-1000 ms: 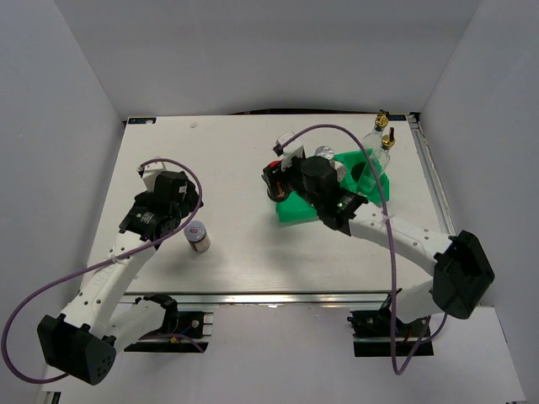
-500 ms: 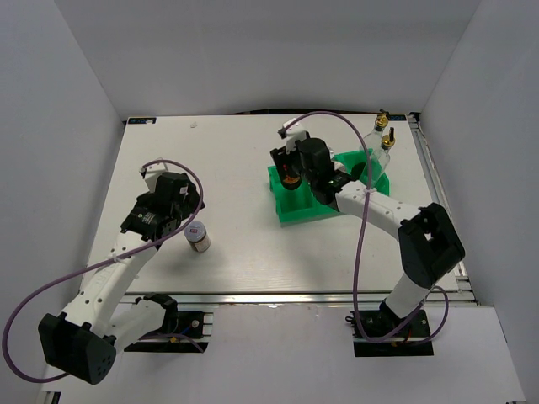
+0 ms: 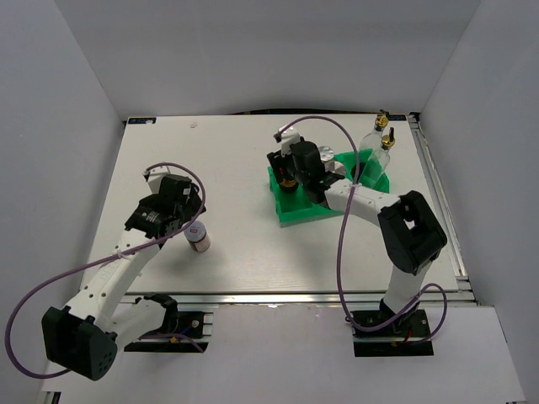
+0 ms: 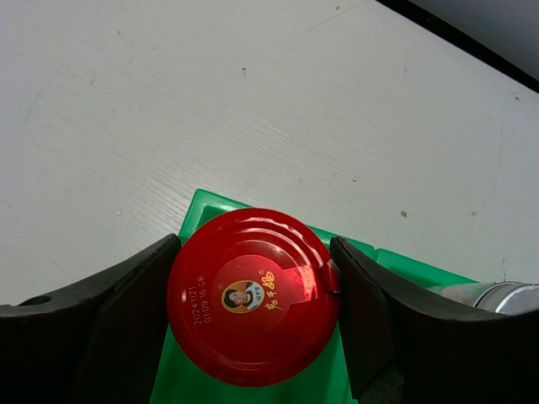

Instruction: Organize the condiment bottles

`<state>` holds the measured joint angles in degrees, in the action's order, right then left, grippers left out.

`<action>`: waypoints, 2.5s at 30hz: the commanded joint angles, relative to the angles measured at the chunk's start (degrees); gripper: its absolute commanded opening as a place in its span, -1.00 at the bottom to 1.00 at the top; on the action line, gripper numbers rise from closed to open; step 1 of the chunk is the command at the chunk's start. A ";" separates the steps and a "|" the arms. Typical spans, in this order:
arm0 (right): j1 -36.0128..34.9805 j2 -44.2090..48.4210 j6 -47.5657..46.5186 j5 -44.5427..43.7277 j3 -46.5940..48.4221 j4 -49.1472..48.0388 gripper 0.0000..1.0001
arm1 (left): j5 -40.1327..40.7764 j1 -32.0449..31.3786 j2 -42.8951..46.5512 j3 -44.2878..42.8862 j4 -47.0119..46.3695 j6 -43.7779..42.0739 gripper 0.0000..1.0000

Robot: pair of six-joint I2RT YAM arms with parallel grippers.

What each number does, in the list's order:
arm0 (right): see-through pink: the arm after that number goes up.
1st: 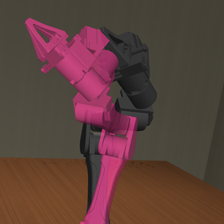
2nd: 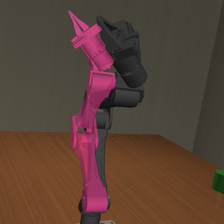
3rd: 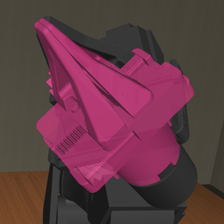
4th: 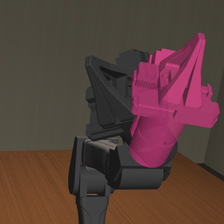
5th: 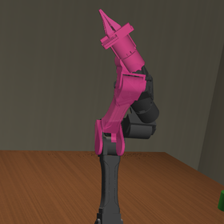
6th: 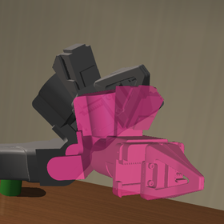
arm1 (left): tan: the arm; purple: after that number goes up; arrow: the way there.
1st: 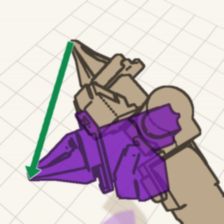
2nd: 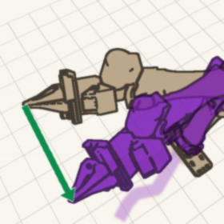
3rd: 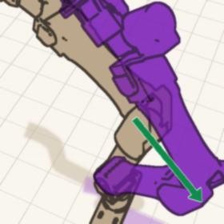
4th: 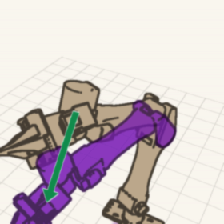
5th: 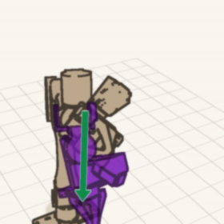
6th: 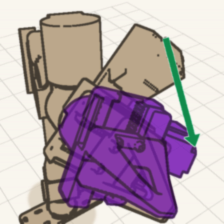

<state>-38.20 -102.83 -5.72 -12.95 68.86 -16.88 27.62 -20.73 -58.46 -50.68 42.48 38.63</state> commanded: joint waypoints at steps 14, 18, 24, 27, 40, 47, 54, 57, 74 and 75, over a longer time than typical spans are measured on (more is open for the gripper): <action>0.66 2.10 3.52 -7.18 0.04 -10.81 0.79 | -4.06 0.34 -1.84 4.79 -3.01 3.20 0.97; 0.58 2.98 3.96 -6.56 0.22 -9.22 0.79 | -4.67 0.34 -2.19 5.15 -3.54 3.38 0.96; 0.58 9.03 3.87 -2.61 0.31 -6.41 0.79 | -4.85 0.34 -3.07 5.50 -4.68 3.38 0.97; 0.58 13.86 4.05 0.11 -1.44 -6.14 0.79 | -4.85 0.34 -4.38 6.03 -5.56 3.56 0.96; 0.40 37.69 7.91 -0.57 -14.80 -1.23 0.79 | -6.08 0.34 -5.88 7.43 -2.40 4.08 0.96; 0.32 51.82 12.66 -8.31 -25.08 2.11 0.79 | -10.82 0.34 -6.41 9.28 -4.69 3.38 0.80; 0.40 59.84 16.70 -15.42 -31.94 8.35 0.79 | -12.67 0.34 -6.49 9.37 -5.57 2.94 0.21; 0.32 62.83 18.28 -18.76 -34.05 10.73 0.79 | -13.29 0.34 -7.19 8.32 -5.22 2.33 -0.18; 0.40 78.74 20.75 -44.08 -42.66 13.72 0.79 | -13.29 -18.81 -21.24 -17.07 -16.64 -1.10 -1.00; 0.49 78.92 20.66 -44.61 -42.93 13.81 0.79 | -13.81 -20.39 -23.09 -18.92 -16.99 -1.71 -1.00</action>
<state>-37.89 -24.77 14.76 -51.81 27.16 -1.56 13.89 -37.71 -79.29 -63.40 32.03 38.76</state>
